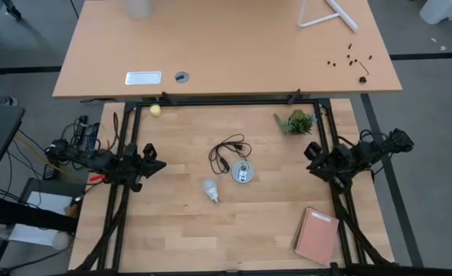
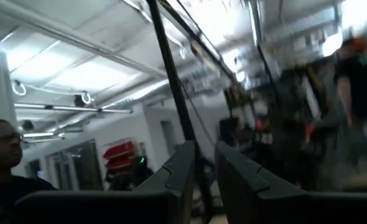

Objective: Screw lightbulb
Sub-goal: Insert the white lightbulb into the lamp

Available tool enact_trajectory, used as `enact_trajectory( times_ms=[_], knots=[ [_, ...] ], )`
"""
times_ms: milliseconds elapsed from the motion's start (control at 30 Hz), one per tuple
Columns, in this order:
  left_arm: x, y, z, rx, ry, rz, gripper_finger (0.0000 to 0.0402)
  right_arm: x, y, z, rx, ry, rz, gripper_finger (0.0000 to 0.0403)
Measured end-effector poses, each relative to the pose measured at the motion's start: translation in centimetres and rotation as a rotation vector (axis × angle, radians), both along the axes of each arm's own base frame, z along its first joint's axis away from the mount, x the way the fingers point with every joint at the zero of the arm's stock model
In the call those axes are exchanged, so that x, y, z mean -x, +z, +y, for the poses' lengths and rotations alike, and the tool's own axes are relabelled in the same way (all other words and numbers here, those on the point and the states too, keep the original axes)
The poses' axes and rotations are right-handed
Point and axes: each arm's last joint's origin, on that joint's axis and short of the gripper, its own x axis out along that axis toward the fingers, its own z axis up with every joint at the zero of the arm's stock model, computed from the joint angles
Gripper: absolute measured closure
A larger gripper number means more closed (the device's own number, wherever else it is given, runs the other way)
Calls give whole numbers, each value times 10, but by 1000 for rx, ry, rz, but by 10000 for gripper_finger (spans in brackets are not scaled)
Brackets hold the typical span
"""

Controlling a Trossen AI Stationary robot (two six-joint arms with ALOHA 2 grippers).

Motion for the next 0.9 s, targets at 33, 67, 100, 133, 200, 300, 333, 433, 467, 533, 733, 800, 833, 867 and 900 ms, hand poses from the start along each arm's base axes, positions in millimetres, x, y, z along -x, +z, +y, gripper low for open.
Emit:
enact_trajectory(
  times_ms=[33, 67, 100, 133, 200, 300, 333, 433, 467, 533, 733, 800, 833, 867, 900],
  knots=[
    [0, 1, 0, -4, 2, -12, 390, -2, -2, 1, -32, 7, 35, 330],
    [0, 2, 0, -24, 7, -14, 389, -5, -4, 1, -58, 10, 68, 330],
    [0, 3, 0, -54, 13, -3, 386, -8, -6, 2, -82, 23, 102, 330],
    [0, 4, -1, -82, 19, 4, 383, -11, -8, 4, -103, 36, 139, 330],
    [-3, 6, -1, -127, 59, 32, 374, -17, -13, 6, -131, 45, 202, 330],
    [-9, 8, -1, -195, 133, 101, 351, -26, -16, 7, -182, -8, 251, 330],
    [-12, 9, -2, -213, 145, 123, 341, -29, -18, 8, -197, -25, 264, 330],
    [-22, 15, -5, -260, 155, 188, 304, -37, -18, 9, -216, -73, 286, 330],
    [-26, 17, -6, -276, 154, 212, 290, -41, -15, 11, -190, -85, 292, 330],
    [-35, 20, -10, -307, 142, 260, 264, -48, -11, 13, -90, -119, 300, 330],
    [-67, 28, -24, -414, 49, 404, 228, -74, 11, 26, 109, -110, 341, 330],
    [-78, 31, -28, -414, 30, 463, 228, -88, 18, 32, 163, -110, 446, 330],
    [-83, 32, -30, -398, 18, 493, 227, -95, 20, 34, 183, -123, 509, 330],
    [-88, 33, -32, -378, 9, 517, 227, -102, 23, 37, 200, -136, 568, 330],
    [-93, 35, -35, -352, -4, 532, 227, -110, 25, 39, 218, -144, 618, 329]
  ],
)
